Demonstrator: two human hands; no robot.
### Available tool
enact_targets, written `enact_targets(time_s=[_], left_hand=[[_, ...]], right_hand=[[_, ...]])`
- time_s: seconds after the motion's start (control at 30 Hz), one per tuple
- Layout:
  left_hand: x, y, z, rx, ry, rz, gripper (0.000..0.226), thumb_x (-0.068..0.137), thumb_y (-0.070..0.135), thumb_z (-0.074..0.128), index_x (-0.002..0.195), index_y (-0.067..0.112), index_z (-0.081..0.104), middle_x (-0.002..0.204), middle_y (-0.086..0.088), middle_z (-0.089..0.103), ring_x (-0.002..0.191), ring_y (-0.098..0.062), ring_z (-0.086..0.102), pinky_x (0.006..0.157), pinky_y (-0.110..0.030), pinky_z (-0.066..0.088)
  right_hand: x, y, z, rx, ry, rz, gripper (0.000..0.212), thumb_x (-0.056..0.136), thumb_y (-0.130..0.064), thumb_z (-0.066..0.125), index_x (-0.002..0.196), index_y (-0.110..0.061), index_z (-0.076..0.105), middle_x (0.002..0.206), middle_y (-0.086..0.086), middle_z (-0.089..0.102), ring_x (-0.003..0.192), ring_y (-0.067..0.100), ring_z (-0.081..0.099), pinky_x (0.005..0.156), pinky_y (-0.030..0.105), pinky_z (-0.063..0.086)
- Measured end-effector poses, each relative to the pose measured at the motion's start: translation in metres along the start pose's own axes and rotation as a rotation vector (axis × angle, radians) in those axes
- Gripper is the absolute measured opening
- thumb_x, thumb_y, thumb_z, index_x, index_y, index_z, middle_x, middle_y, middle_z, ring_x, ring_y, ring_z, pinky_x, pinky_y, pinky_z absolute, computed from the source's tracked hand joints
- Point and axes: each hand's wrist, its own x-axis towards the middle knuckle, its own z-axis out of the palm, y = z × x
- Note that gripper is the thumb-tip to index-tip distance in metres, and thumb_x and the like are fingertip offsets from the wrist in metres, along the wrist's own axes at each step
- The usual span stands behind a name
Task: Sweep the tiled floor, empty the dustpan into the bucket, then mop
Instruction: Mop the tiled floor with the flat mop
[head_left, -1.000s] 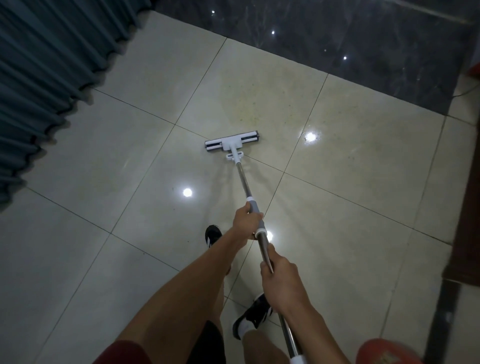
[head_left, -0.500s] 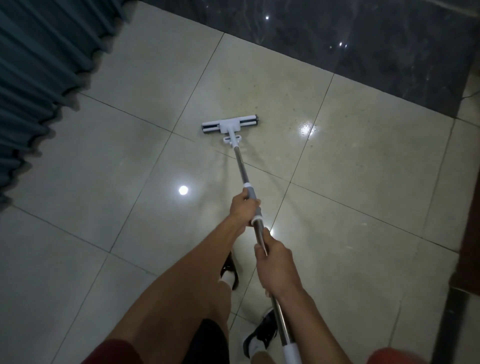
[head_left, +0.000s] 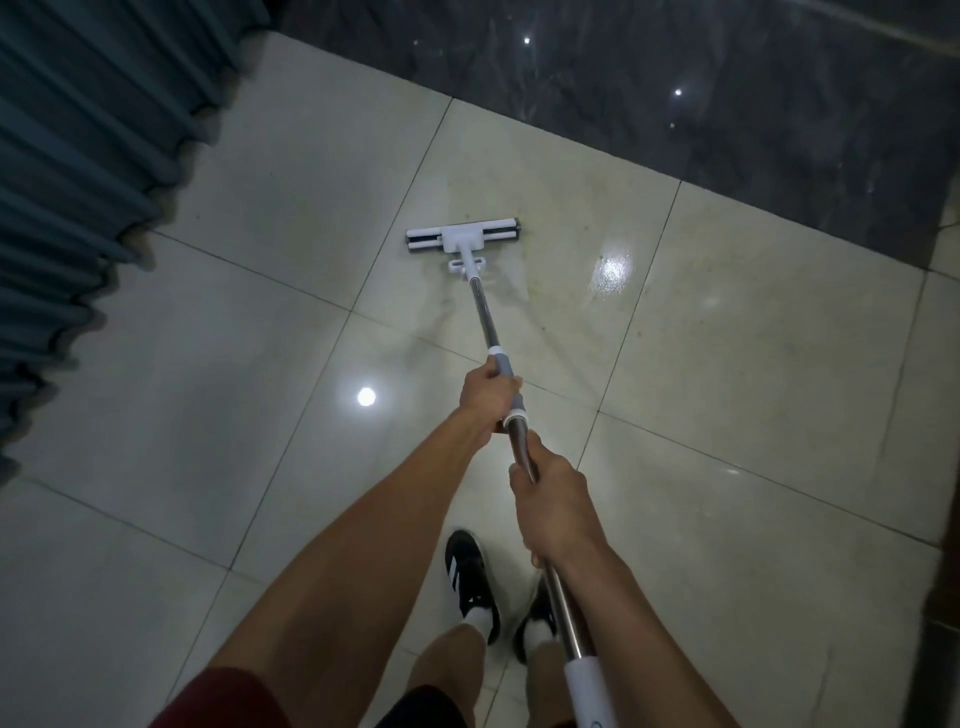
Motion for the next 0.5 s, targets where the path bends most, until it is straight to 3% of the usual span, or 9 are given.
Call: enact_targets(time_s=[0.1, 0.23, 0.4, 0.5], left_hand=[[0.014, 0.03, 0.006, 0.019, -0.018, -0.008, 0.013, 0.093, 0.009, 0.065, 0.083, 0.015, 0.062, 0.086, -0.009, 0.063, 0.078, -0.028, 0.063, 0.078, -0.052, 0.061], [0.036, 0.071, 0.014, 0.035, -0.012, -0.015, 0.008, 0.095, 0.01, 0.065, 0.089, 0.015, 0.062, 0.092, -0.009, 0.064, 0.082, -0.028, 0.064, 0.073, -0.045, 0.062], [0.066, 0.129, 0.024, 0.034, 0.019, -0.02, 0.014, 0.097, 0.011, 0.064, 0.085, 0.019, 0.062, 0.095, -0.011, 0.064, 0.083, -0.029, 0.065, 0.083, -0.051, 0.061], [0.082, 0.156, 0.025, 0.039, 0.024, -0.015, 0.017, 0.098, 0.01, 0.062, 0.085, 0.021, 0.061, 0.095, -0.01, 0.063, 0.083, -0.028, 0.064, 0.079, -0.047, 0.061]], right_hand=[[0.024, -0.019, -0.017, -0.043, 0.001, -0.034, 0.044, 0.102, -0.022, 0.045, 0.144, -0.034, 0.042, 0.083, 0.0, 0.061, 0.068, 0.015, 0.059, 0.059, 0.026, 0.046], [0.062, -0.046, -0.037, -0.064, -0.012, -0.031, 0.045, 0.103, -0.022, 0.044, 0.146, -0.034, 0.04, 0.087, 0.005, 0.064, 0.073, 0.019, 0.064, 0.064, 0.031, 0.053], [0.108, -0.085, -0.062, -0.054, -0.026, -0.049, 0.047, 0.104, -0.023, 0.044, 0.15, -0.033, 0.036, 0.087, 0.003, 0.062, 0.065, 0.011, 0.058, 0.052, 0.019, 0.038], [0.13, -0.109, -0.072, -0.042, -0.032, -0.027, 0.048, 0.105, -0.024, 0.044, 0.151, -0.031, 0.035, 0.089, 0.002, 0.062, 0.065, 0.01, 0.058, 0.05, 0.017, 0.037]])
